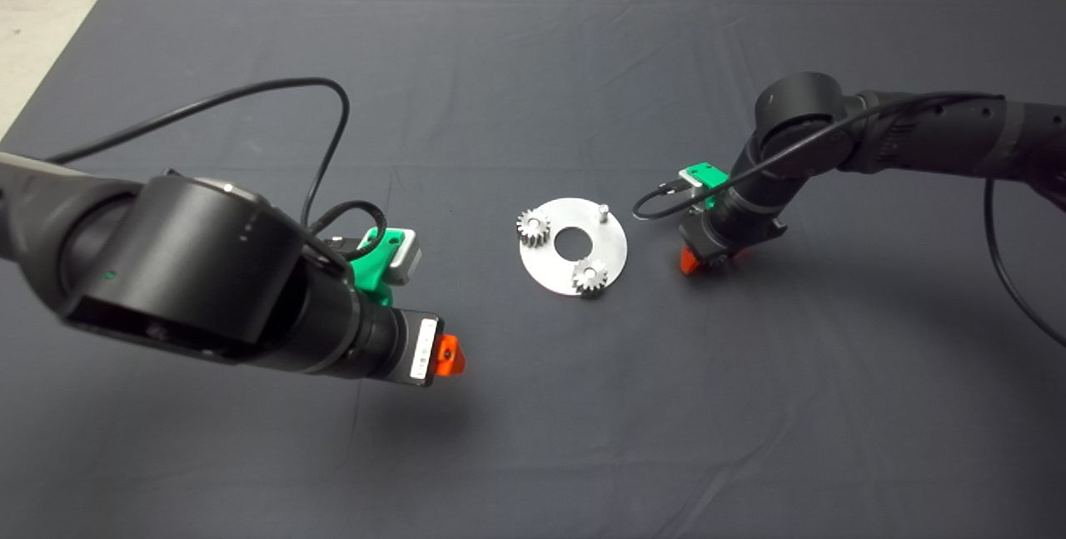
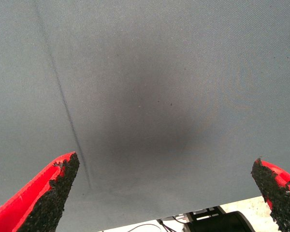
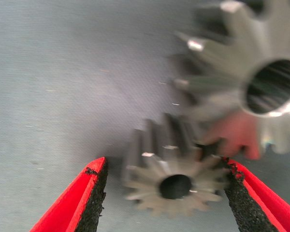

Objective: Remove an incorrectly installed larger gear and replace it with the correct smaller gear

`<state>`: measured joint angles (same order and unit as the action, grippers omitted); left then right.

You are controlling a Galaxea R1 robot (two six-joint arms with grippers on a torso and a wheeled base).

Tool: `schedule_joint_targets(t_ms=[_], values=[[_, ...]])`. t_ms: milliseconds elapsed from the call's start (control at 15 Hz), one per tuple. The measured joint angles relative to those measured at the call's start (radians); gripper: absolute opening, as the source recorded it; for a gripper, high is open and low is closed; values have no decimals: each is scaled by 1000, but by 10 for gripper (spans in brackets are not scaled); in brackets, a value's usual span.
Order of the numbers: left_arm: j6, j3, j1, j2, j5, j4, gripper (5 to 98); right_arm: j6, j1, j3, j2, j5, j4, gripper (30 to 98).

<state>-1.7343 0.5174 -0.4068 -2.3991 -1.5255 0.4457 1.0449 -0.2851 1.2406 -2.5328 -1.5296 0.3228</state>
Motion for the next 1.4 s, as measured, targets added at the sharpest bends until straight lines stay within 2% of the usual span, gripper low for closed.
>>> schedule_joint_targets(t_ms=[1133, 1400], values=[[0, 0, 0, 0, 0, 0, 921, 0, 0, -1, -11, -1, 22, 615], [0, 0, 0, 0, 0, 0, 921, 0, 0, 0, -10, -1, 32, 651]])
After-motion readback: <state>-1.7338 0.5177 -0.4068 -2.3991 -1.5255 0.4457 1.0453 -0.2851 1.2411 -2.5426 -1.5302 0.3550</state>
